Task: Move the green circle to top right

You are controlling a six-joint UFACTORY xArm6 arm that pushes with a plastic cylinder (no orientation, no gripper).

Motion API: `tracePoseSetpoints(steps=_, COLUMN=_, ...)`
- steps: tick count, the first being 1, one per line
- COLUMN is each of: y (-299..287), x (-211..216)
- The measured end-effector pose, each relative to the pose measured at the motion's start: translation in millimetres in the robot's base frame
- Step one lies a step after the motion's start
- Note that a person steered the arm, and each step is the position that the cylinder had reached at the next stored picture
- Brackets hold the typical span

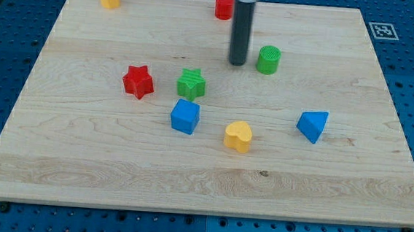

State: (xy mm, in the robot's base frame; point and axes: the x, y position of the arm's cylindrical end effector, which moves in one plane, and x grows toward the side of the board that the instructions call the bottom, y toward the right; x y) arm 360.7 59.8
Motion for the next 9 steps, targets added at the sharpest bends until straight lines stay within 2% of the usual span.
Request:
tracePoseSetpoints(steps=2, y=53.7, x=26.9)
tracePoseSetpoints(steps=5, y=136.0, x=-21.7)
tracePoseSetpoints(steps=6, y=140.4, x=-32.8)
tracePoseSetpoints(steps=9, y=104.5, x=-44.2)
